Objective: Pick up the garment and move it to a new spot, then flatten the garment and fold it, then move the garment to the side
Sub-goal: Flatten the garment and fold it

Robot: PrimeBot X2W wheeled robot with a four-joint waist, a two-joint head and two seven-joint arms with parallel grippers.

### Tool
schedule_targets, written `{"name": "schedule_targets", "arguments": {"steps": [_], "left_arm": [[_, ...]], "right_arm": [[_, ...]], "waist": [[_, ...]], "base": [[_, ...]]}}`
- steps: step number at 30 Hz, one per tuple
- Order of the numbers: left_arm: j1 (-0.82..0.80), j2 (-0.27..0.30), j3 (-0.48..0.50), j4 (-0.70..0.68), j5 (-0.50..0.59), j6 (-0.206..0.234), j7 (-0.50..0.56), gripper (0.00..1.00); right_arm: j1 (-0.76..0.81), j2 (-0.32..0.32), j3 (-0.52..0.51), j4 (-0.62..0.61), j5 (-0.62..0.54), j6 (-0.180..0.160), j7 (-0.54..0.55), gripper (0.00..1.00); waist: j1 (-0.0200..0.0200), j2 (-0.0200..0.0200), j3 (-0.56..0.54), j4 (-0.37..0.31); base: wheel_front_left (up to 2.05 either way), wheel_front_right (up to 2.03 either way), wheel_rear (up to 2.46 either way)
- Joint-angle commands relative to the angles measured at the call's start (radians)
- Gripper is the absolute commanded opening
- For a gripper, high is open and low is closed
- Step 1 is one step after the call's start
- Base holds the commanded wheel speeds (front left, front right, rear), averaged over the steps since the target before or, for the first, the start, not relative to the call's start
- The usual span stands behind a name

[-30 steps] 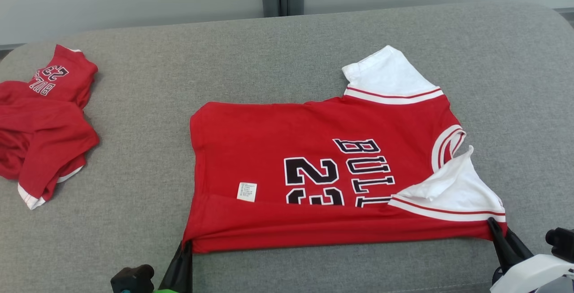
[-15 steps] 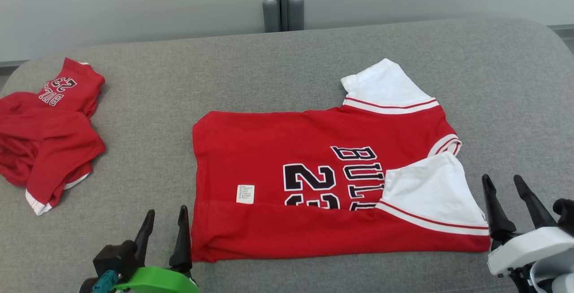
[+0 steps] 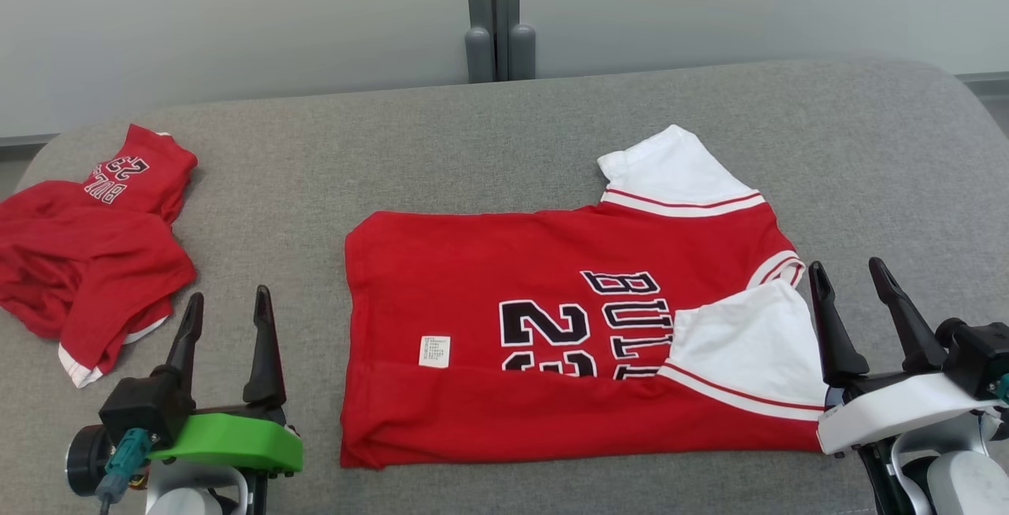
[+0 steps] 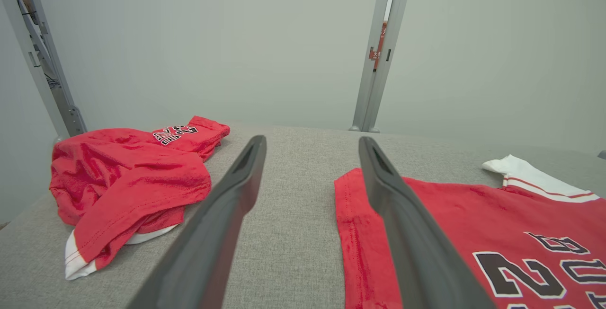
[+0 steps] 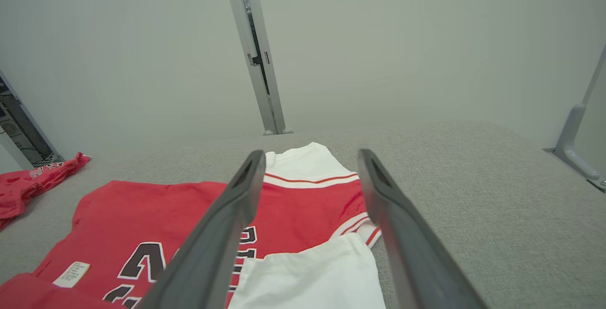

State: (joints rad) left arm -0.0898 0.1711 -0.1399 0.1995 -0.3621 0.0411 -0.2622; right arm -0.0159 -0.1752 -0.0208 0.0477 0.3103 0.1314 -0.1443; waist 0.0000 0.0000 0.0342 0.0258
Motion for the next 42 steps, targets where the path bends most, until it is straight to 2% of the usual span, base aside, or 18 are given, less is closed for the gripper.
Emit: {"name": "schedule_targets", "arguments": {"steps": [1,15,27,42], "left_arm": [[-0.004,0.011,0.010,-0.007,0.007,-0.001,-0.003,1.00],[0.076,0.035,0.047,-0.038,0.031,-0.060,-0.003,1.00],[0.106,0.022,0.076,-0.030,0.044,-0.082,-0.003,1.00],[0.110,0.004,0.089,-0.010,0.064,-0.099,-0.003,1.00]], "right_arm": [[-0.007,0.003,-0.003,-0.005,-0.009,-0.002,-0.009,1.00],[0.048,0.020,-0.044,-0.012,-0.044,-0.002,-0.035,1.00],[0.133,0.013,-0.063,-0.019,-0.060,-0.002,-0.030,1.00],[0.141,0.018,-0.053,-0.016,-0.068,-0.002,-0.016,1.00]], "waist": [[0.0000,0.0000,-0.010,0.001],[0.0000,0.0000,-0.051,0.036],[0.0000,0.0000,-0.073,0.057],[0.0000,0.0000,-0.082,0.052]], "base": [[0.00,0.00,0.00],[0.00,0.00,0.00],[0.00,0.00,0.00],[0.00,0.00,0.00]]}}
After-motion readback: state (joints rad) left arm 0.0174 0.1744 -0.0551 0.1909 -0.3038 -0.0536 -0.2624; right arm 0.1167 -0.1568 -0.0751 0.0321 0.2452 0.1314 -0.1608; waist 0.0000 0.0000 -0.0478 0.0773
